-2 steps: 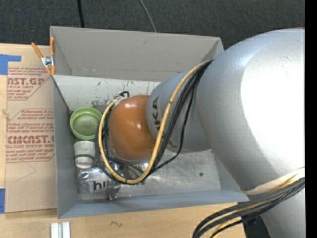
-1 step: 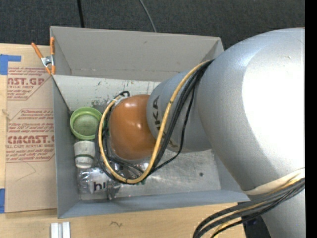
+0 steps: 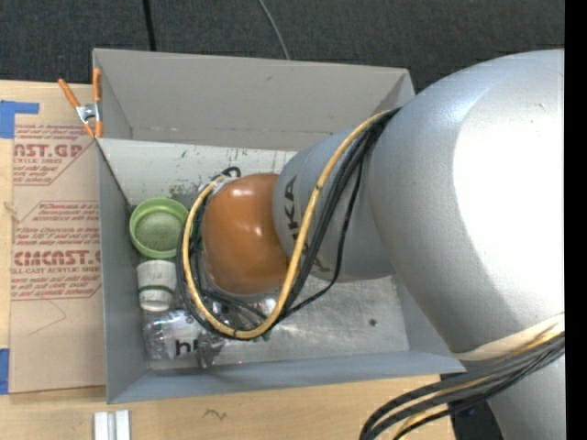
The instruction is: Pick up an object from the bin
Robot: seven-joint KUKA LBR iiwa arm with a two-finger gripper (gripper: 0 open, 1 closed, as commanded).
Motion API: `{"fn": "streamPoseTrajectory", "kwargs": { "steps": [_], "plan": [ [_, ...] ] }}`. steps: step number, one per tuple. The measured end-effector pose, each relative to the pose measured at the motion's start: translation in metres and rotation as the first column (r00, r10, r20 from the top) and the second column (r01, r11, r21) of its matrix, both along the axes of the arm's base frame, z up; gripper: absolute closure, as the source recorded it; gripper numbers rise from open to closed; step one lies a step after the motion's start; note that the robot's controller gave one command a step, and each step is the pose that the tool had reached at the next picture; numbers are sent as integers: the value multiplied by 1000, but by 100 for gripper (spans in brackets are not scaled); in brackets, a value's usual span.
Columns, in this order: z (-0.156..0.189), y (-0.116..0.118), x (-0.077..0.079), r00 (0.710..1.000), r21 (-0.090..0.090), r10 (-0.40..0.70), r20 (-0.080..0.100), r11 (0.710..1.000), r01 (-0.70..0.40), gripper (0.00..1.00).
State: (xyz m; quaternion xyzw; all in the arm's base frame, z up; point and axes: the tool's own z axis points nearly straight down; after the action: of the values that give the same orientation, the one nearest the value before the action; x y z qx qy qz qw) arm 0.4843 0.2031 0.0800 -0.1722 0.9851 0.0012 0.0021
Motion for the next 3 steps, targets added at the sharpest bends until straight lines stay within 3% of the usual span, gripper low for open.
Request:
{"fn": "streamPoseTrajectory", "kwargs": {
  "steps": [3],
  "plan": [
    [36, -1, -1, 1000, -4, 1, -5, 1000, -1, 100]
  ]
}}
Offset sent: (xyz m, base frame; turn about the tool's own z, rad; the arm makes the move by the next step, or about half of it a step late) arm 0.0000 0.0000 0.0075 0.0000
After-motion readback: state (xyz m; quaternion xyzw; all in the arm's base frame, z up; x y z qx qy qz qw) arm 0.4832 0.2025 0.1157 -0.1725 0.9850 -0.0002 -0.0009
